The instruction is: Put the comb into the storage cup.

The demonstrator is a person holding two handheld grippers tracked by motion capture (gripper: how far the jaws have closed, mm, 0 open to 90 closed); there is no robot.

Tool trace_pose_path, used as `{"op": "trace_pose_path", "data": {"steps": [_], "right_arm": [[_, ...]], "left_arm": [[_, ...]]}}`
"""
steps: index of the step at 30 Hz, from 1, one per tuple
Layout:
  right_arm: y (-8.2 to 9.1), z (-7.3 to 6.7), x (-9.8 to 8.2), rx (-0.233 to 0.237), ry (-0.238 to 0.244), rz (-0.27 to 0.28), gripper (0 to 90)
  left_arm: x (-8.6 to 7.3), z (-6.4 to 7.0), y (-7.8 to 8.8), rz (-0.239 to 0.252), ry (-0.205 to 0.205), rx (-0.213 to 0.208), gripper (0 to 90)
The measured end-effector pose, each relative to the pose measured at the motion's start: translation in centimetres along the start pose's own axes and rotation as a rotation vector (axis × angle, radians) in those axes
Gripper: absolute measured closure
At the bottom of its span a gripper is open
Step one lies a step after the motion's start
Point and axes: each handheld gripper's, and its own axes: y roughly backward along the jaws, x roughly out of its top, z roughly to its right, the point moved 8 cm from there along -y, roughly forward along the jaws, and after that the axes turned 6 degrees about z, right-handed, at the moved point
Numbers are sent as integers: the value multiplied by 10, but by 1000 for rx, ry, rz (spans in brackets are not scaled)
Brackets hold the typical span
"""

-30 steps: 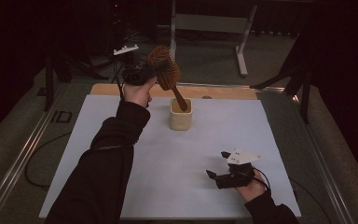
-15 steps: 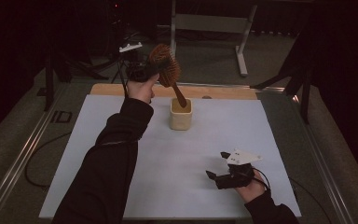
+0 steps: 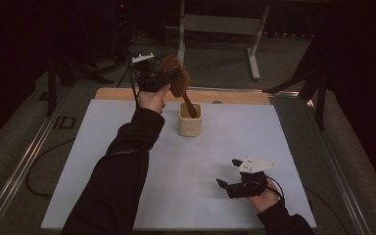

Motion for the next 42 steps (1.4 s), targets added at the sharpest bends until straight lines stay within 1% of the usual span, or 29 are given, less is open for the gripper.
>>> {"op": "trace_pose_path", "data": {"steps": [8,15,16,19,25,26,29,30,42], "right_arm": [[0,1,-1,-1,4,-3,125],[0,0,-1,1,2,-6,125],[-1,1,-1,1,-1,-6,126],[-1,1,-2,2,-4,-8,126],[-1,1,-1,-2,-1,-4,126],[0,1,-1,-3,-6,-2,126],[0,1,-1,-4,-10,1,126],[1,1,-1,-5,-9,1,126],[1,2,0,-4,-6,4,126]], "left_arm": [[-15,-7,-5,-22,9,1,537],[-25,-13,-8,-42,5,11,536],[-29,-15,-10,-49,10,13,536],[-33,-17,-11,-55,14,14,536],[-38,-17,-14,-56,19,12,536],[-38,-17,-14,-56,19,12,536],[-41,-16,-16,-64,17,9,536],[-44,-17,-17,-70,23,7,536],[-57,-19,-23,-100,40,-3,534]]}}
